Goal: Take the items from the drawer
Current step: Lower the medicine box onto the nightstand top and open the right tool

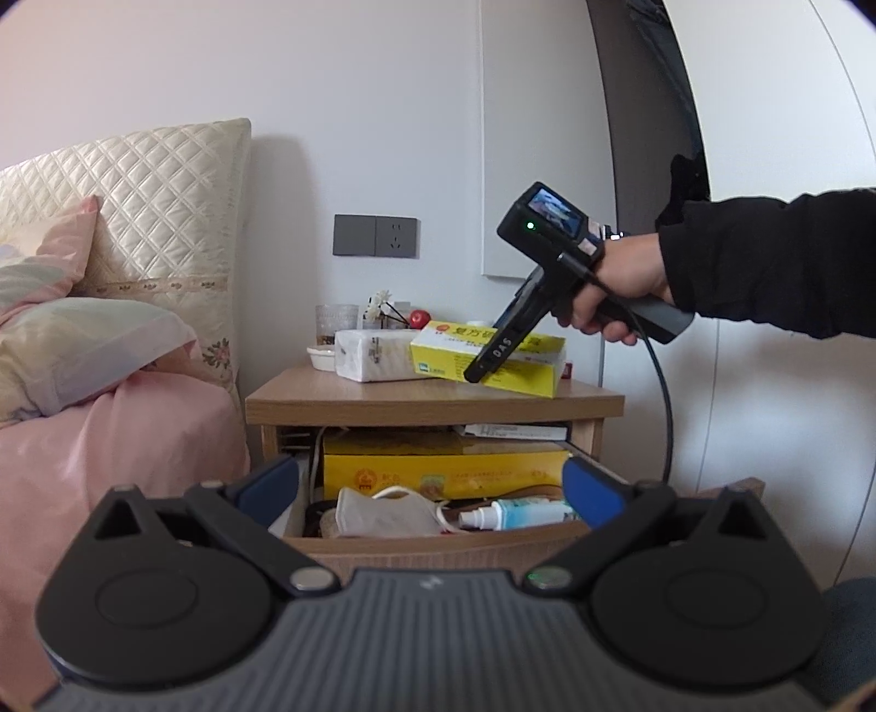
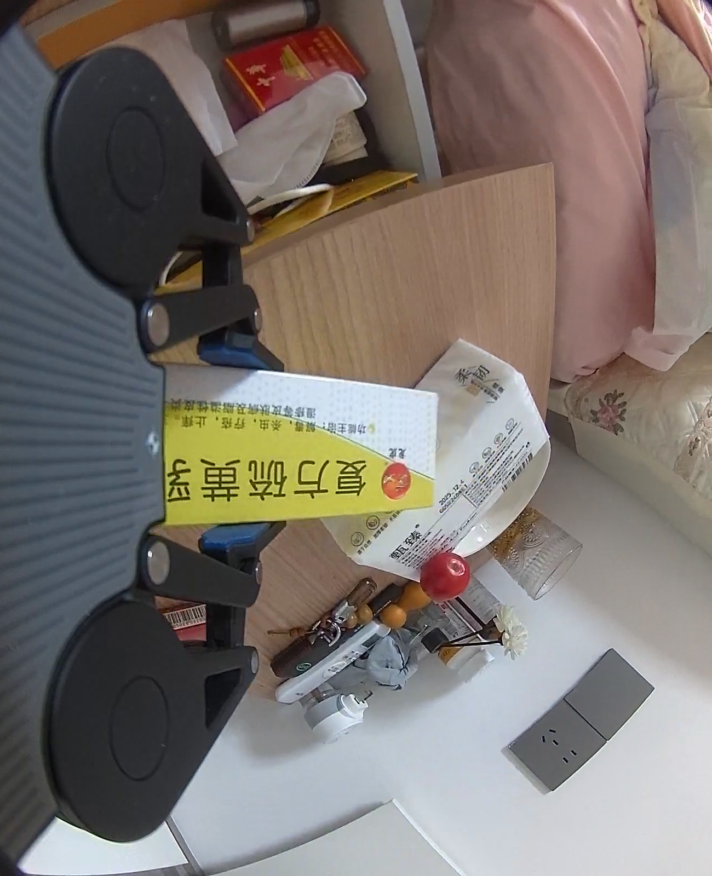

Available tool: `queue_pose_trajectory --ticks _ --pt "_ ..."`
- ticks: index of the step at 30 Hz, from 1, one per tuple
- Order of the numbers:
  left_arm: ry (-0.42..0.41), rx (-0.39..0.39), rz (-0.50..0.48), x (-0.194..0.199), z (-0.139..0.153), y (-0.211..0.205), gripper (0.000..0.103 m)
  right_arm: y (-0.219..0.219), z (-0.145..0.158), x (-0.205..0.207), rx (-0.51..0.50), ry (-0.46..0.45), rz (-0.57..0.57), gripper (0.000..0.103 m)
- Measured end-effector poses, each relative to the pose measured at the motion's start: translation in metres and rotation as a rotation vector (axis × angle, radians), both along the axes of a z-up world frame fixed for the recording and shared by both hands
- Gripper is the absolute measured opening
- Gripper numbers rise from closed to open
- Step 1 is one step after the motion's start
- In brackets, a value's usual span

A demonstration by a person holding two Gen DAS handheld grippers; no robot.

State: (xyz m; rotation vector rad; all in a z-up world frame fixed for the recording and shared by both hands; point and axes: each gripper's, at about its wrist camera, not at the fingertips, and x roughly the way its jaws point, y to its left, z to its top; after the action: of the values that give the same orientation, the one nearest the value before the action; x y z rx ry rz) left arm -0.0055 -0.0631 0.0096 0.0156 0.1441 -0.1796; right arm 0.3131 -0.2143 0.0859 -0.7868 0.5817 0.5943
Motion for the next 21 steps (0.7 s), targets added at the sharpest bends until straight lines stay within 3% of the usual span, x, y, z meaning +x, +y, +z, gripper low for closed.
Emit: queue_pose_trajectory --ticks 12,15,17,21 --pt "0.022 0.020 -0.011 0.012 -0.005 -0.010 0.103 -0.020 -0.006 0.023 0.171 0.102 -0.046 0.057" --pt "0.024 0.026 -0.009 0.012 -0.005 -0.011 0.103 -0.025 -0.006 0.024 0.214 0.099 -0.071 0.068" --pt "0.025 0.029 -0.007 0.013 -0.006 -0.012 0.103 -0.029 -0.004 0.023 0.239 0.089 -0.093 0.083" --pt "0.028 0.036 -0.004 0.013 -0.006 -0.013 0.103 -0.039 0.002 0.015 0.297 0.068 -0.132 0.086"
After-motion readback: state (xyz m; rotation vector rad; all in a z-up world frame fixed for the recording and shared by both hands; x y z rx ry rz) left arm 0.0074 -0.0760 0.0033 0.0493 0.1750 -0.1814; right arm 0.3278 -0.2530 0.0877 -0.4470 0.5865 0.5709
